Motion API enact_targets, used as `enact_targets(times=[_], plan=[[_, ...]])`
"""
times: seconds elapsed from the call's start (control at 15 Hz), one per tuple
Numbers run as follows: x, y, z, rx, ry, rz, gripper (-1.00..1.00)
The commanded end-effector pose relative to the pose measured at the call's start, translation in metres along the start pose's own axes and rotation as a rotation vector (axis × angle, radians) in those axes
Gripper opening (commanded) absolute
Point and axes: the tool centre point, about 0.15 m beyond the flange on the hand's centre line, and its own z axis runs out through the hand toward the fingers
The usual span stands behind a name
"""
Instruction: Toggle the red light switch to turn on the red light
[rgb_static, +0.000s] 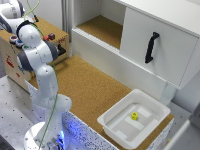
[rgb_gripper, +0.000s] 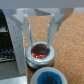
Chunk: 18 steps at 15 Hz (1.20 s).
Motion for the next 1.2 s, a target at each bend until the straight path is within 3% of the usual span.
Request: enact_targets(times=[0.0, 0.53, 0.8, 1.13], plan=[[0.047, -0.01, 0.012, -0.054, -0.205, -0.014, -1.0], [0.032, -0.011, 0.045, -0.021, -0.249, 0.01, -1.0], [0.038, -0.003, 0.04, -0.06, -0.149, 0.089, -1.0], [0.035, -0.001, 0.029, -0.072, -0.149, 0.094, -1.0]])
